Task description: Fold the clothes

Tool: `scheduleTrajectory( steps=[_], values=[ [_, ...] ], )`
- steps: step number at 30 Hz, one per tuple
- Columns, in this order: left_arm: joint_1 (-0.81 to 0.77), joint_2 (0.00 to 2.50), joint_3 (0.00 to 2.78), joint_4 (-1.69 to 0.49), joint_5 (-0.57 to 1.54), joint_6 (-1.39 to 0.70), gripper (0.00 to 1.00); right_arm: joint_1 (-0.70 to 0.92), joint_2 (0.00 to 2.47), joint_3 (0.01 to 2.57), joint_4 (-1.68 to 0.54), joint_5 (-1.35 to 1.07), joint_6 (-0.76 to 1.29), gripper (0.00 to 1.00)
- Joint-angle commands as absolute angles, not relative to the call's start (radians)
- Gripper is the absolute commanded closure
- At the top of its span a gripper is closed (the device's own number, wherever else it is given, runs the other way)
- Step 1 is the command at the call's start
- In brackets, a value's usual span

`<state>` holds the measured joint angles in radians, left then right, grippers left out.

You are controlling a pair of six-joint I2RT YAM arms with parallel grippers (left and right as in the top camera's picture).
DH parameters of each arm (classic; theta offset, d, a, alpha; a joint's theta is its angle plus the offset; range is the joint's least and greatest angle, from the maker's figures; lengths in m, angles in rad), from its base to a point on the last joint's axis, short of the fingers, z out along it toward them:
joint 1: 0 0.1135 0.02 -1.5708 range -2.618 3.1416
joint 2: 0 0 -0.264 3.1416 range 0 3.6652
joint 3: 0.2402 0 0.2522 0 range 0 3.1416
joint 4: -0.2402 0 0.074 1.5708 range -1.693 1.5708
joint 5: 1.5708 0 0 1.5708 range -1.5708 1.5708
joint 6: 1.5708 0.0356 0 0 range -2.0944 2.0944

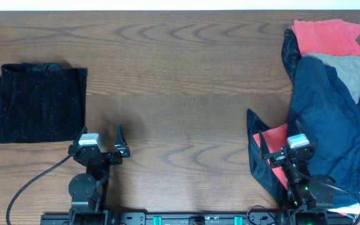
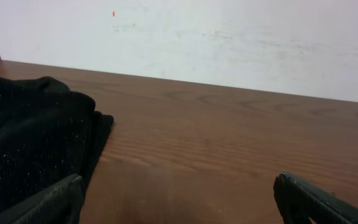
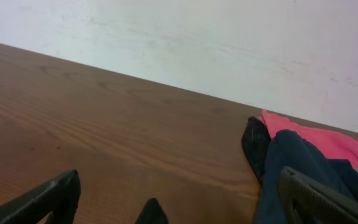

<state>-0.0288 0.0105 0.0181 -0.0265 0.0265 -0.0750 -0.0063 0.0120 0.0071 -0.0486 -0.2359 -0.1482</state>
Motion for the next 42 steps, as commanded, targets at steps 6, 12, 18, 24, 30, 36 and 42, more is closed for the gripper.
scheduleTrajectory(
  steps=[6,12,18,24,30,36,42],
  values=[
    [-0.025,0.004,0.004,-0.067,0.017,-0.076,0.02,-0.007,0.009,0.006,-0.053,-0.244,-0.162,0.01],
    [-0.025,0.004,0.004,-0.067,0.017,-0.076,0.02,-0.007,0.009,0.006,-0.053,-0.244,-0.162,0.01],
    [-0.025,0.004,0.004,-0.067,0.017,-0.076,0.02,-0.007,0.009,0.006,-0.053,-0.244,-0.162,0.01],
    [-0.025,0.004,0.004,-0.067,0.017,-0.076,0.02,-0.007,0.009,0.006,-0.053,-0.244,-0.162,0.01],
    [-0.025,0.004,0.004,-0.067,0.017,-0.077,0.02,-0.007,0.009,0.006,-0.046,-0.248,-0.154,0.01],
    [-0.025,0.004,0.004,-0.063,0.017,-0.169,0.02,-0.007,0.009,0.007,0.028,-0.241,-0.094,0.01],
    [-0.025,0.042,0.066,-0.117,0.02,-0.213,0.02,-0.007,0.031,0.047,-0.065,-0.162,-0.03,0.01]
  ],
)
